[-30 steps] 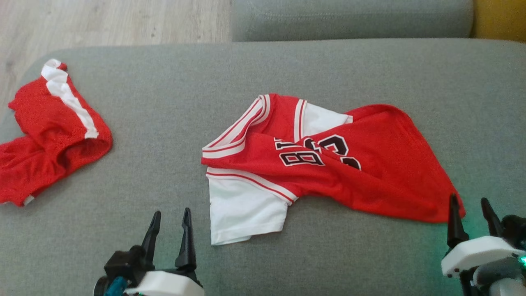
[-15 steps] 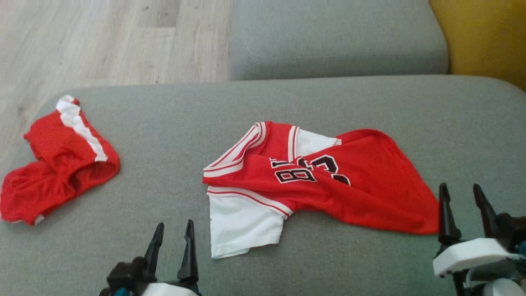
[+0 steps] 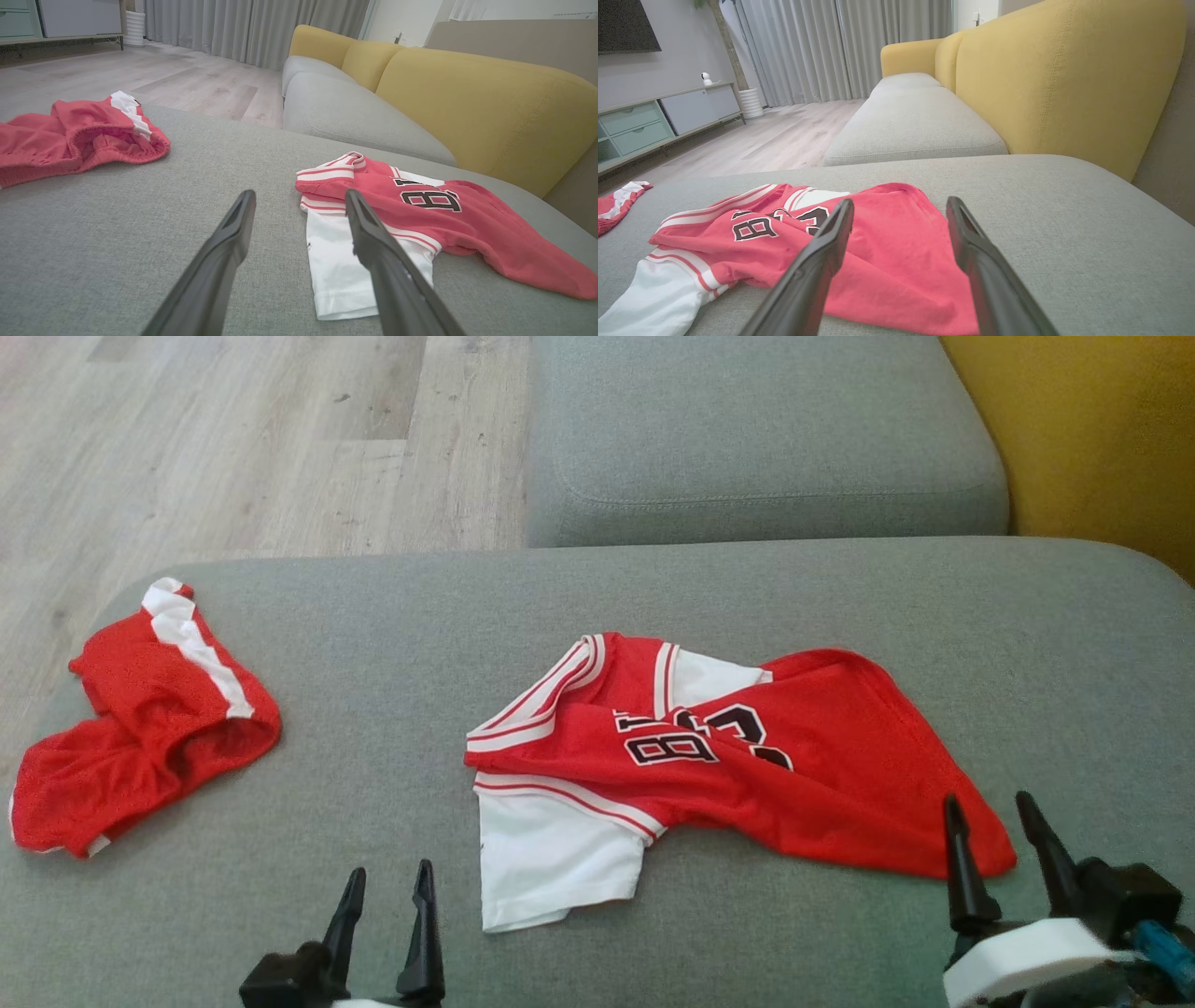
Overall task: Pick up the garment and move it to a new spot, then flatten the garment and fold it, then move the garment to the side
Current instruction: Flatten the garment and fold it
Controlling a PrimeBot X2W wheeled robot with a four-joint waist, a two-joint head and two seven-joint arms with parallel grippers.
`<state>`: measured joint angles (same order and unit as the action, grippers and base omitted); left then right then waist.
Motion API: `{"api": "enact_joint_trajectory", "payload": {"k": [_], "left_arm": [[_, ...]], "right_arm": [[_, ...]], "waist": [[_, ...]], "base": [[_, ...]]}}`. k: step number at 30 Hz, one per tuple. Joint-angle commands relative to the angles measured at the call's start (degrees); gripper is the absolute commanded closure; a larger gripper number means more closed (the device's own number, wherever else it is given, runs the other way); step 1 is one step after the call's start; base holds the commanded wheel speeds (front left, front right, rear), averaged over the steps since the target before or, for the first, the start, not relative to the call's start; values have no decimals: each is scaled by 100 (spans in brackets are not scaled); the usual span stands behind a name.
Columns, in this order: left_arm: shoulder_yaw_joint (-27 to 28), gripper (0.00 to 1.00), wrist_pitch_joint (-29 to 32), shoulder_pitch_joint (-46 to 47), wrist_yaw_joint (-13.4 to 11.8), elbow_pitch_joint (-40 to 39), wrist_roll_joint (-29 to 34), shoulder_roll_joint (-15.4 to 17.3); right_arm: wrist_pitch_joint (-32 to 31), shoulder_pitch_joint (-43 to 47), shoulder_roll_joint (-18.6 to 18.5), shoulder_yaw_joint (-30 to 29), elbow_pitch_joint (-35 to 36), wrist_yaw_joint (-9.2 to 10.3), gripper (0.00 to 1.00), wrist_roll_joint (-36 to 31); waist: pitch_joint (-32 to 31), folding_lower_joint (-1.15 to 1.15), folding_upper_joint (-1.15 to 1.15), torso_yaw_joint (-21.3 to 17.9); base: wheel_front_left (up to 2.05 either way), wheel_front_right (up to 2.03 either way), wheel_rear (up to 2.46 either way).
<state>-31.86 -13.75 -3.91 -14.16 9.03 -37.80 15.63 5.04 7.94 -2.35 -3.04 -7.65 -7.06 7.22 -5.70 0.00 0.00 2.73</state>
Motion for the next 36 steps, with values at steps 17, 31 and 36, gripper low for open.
{"api": "enact_joint_trajectory", "payload": {"k": [17, 31, 36], "left_arm": [[103, 0, 42, 315, -135, -120, 51, 129], [-379, 0, 1028, 796, -46, 778, -217, -435], [-243, 0, 1106, 1054, -164, 1305, -298, -509]], "right_arm": [[-37, -230, -53, 241, 30, -43, 0, -19], [-130, -443, -53, 345, 105, -43, 0, -105], [-126, -563, -53, 299, 141, -43, 0, -141]], "waist": [[87, 0, 0, -33], [597, 0, 0, -460], [893, 0, 0, -700]], "base": [[0, 0, 0], [0, 0, 0], [0, 0, 0]]}}
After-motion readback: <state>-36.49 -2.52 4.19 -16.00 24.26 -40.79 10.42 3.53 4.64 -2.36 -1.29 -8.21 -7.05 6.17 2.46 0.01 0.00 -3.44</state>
